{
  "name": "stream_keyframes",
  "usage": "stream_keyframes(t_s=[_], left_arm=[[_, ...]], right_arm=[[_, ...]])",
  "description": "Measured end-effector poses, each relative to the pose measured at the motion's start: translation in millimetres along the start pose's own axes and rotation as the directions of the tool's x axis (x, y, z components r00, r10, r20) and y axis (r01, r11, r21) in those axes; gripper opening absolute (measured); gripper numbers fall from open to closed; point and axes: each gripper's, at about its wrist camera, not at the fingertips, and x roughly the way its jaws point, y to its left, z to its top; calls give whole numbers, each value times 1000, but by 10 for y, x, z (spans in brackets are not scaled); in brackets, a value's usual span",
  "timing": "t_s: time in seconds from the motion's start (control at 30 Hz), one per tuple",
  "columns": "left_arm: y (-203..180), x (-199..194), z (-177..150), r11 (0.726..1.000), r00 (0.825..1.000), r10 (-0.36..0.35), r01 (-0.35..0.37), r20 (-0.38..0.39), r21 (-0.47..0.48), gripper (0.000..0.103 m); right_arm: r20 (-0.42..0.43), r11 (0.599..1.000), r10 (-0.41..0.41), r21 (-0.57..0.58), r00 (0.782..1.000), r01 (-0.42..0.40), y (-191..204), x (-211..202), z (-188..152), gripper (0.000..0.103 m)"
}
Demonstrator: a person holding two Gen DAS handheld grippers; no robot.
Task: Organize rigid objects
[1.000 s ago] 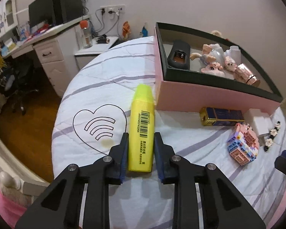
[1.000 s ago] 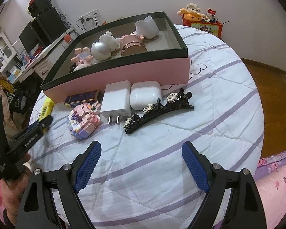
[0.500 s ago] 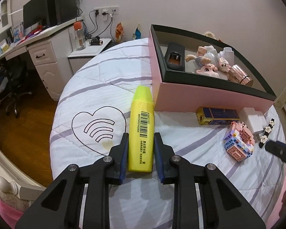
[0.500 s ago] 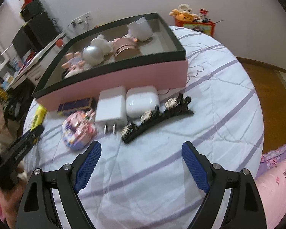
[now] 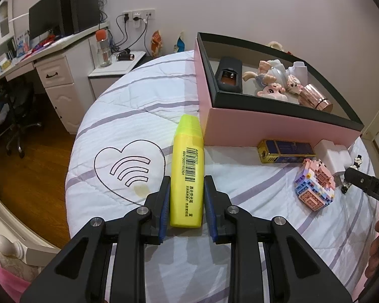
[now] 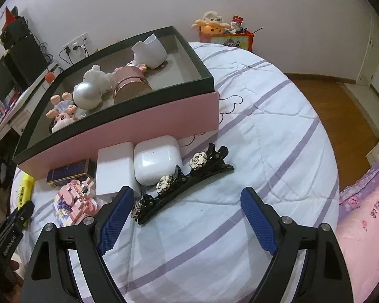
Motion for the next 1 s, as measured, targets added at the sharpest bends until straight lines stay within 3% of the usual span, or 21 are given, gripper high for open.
stream_keyframes(t_s=[0.07, 0.23, 0.4, 0.47, 0.53, 0.57, 1.0], left_arm=[[0, -9, -3, 1000, 1000, -3, 3, -2, -1, 25], [-13, -8, -6, 1000, 1000, 3, -3, -2, 7, 25], [-20, -14, -13, 1000, 1000, -3, 3, -3, 2, 25], [-16, -24, -16, 1000, 1000, -6, 6, -3, 2, 25], [-17, -39, -18, 1000, 1000, -11, 11, -1, 1, 25], [-11, -43, -20, 1000, 1000, -14, 14, -1, -1, 25], [1, -270, 3, 999, 998, -50, 50, 30, 4, 24]], right_arm=[[-5, 999, -32, 2, 999, 32, -13, -15, -25, 62], [-10, 998, -61, -12, 998, 61, 11, 37, -6, 62], [44, 988, -124, -90, 991, 127, 121, 89, -55, 59], [57, 987, -118, -101, 991, 123, 102, 51, -79, 38], [59, 988, -114, -98, 992, 119, 45, 13, -89, 22], [58, 989, -107, -93, 993, 112, 5, 0, -94, 19], [75, 998, 44, -49, 996, -41, -246, -367, -138, 19]])
